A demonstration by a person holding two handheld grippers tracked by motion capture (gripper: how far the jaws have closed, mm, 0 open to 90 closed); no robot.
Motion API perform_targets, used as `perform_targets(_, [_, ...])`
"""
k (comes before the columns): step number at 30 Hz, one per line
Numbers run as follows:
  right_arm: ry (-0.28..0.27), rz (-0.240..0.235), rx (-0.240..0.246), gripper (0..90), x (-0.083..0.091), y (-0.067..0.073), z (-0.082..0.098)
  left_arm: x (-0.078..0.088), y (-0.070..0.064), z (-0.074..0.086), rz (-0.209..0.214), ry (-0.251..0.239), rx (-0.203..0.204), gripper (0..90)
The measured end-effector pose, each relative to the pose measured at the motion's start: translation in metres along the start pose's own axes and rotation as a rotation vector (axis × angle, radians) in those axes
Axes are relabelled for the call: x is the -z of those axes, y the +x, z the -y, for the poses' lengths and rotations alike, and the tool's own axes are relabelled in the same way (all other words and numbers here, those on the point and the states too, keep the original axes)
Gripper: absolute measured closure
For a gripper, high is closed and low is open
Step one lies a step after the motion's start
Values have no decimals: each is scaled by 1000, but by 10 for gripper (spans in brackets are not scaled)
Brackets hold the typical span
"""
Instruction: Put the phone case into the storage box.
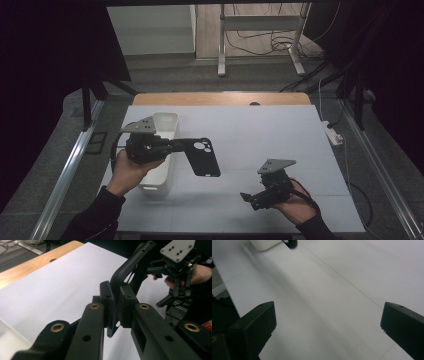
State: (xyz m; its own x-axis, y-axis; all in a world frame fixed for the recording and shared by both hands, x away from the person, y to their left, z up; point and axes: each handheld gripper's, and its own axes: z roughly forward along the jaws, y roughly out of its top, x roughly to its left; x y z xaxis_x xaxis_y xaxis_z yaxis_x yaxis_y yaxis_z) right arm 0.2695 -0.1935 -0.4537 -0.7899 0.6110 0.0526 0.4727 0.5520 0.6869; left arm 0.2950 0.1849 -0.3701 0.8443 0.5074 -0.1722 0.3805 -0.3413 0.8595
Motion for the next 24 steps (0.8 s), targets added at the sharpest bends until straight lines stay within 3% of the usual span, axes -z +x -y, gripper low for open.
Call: perform_targets(24, [-71, 123, -122, 0, 36, -22, 35, 34, 19, -7, -89, -3, 17, 829])
